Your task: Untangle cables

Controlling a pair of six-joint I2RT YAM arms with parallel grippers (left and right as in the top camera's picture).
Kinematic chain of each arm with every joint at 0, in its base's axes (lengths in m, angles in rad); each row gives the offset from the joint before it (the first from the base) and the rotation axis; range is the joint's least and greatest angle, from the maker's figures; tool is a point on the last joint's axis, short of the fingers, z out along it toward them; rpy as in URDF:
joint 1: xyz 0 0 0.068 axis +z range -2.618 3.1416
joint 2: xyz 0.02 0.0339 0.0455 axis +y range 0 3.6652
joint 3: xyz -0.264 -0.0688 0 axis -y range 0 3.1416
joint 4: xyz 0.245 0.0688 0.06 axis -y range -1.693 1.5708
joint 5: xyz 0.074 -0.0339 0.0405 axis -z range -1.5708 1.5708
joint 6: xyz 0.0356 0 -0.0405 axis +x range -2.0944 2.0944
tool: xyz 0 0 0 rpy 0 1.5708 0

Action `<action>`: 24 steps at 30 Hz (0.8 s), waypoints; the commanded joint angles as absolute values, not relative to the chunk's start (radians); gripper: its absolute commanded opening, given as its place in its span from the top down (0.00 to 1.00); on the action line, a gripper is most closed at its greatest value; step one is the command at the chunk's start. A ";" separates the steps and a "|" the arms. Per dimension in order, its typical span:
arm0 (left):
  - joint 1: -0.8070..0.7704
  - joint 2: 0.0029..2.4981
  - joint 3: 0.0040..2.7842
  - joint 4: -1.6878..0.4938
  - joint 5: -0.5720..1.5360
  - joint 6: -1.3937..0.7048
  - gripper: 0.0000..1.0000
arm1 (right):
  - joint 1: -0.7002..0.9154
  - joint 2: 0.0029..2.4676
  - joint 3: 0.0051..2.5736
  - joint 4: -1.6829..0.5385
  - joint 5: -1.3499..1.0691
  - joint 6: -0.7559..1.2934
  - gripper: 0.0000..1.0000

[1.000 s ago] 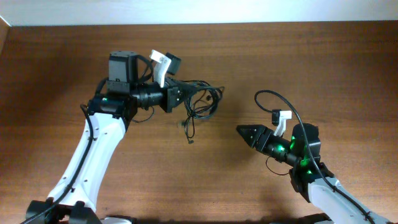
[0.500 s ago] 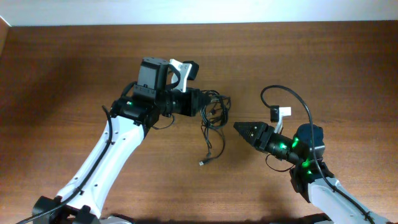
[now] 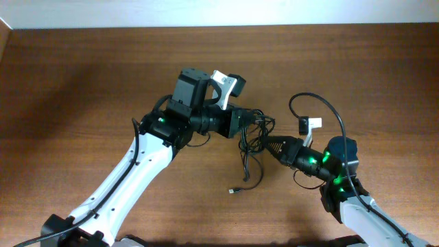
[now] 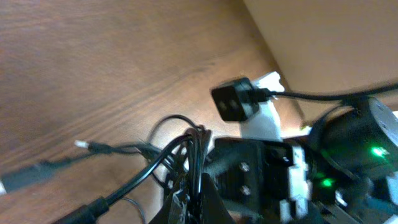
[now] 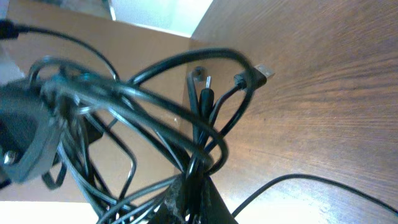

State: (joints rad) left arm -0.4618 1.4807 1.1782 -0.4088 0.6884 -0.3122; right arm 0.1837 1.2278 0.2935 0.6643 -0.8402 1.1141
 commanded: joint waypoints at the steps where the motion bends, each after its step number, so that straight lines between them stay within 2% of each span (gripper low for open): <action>1: -0.435 1.459 1.192 -0.381 0.500 -0.396 1.00 | 0.183 1.225 0.298 0.670 -0.978 1.043 0.96; 5: -0.416 1.459 1.192 -0.382 0.286 -0.400 1.00 | 0.183 1.225 0.298 0.716 -1.081 0.980 0.96; 7: -0.416 1.460 1.192 -0.406 0.237 -0.400 1.00 | 0.183 1.225 0.298 0.904 -1.174 0.976 0.96; 10: -0.416 1.460 1.192 -0.509 0.039 -0.400 1.00 | 0.183 1.225 0.298 1.129 -1.244 0.977 0.96; 17: -0.342 1.460 1.192 -0.614 -0.158 -0.408 1.00 | 0.183 1.225 0.298 1.141 -1.245 0.976 0.96; 18: -0.324 1.460 1.192 -0.614 -0.143 -0.464 1.00 | 0.183 1.225 0.298 1.141 -1.245 0.976 0.96; 20: -0.316 1.460 1.192 -0.611 0.064 -0.429 1.00 | 0.183 1.225 0.298 1.128 -1.218 0.976 0.95; 21: -0.316 1.460 1.192 -0.604 0.159 -0.363 1.00 | 0.183 1.225 0.298 1.111 -1.197 0.976 0.86; 22: -0.316 1.460 1.192 -0.602 0.342 -0.231 1.00 | 0.183 1.225 0.298 1.047 -1.132 0.976 0.76; 24: -0.316 1.460 1.192 -0.609 0.600 -0.034 1.00 | 0.183 1.225 0.298 0.914 -1.007 0.976 0.67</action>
State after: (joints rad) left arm -0.3138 1.4624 1.1835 -0.6094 0.1799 -0.3168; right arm 0.1829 1.2285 0.2924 1.0115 -1.1614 0.9894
